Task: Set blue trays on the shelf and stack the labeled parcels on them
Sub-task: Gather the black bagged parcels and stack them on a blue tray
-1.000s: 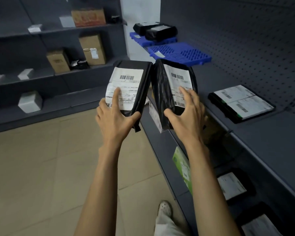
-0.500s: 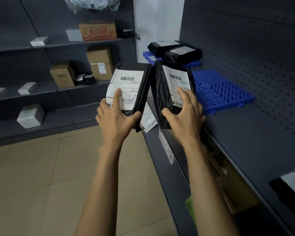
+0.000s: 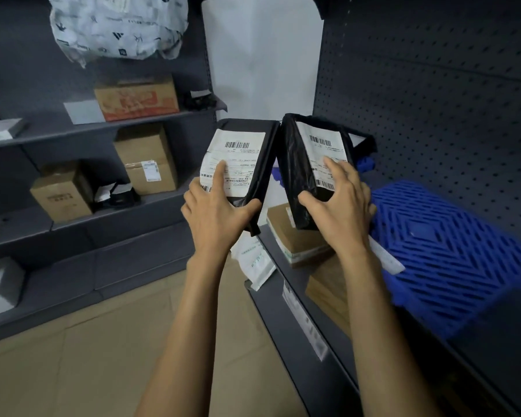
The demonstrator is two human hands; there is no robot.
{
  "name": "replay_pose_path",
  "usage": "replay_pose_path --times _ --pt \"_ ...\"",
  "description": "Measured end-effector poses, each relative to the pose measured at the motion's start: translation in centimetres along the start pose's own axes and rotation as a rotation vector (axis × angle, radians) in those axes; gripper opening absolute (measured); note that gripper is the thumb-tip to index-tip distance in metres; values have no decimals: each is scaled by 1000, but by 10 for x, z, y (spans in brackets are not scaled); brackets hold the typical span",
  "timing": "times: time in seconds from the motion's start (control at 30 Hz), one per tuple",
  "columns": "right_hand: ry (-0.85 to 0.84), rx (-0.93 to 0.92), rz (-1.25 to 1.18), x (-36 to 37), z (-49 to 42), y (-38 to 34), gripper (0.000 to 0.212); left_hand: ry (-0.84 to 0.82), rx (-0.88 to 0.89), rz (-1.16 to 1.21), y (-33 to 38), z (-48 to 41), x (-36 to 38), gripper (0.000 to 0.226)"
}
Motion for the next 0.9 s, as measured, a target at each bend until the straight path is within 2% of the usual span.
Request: replay_pose_path --times 0.2,0.5,0.7,0.9 --pt "53 56 99 25 -91 7 77 -92 105 12 30 -106 45 91" --pt "41 133 233 43 -231 60 77 -249 157 -29 104 -226 130 80" --pt "20 111 321 55 -293 92 77 -284 171 -86 143 -267 168 86" --pt "-45 98 359 55 -311 105 75 -331 220 -47 160 -272 175 84"
Point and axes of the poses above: each hand's wrist, its own z-axis away from the middle knuckle, its own x-axis out of the palm, y = z × x, the point moved 3 cm from there along -z, towards the middle knuckle, and after that the axes turned 12 degrees about -z, right-handed, at the moved point
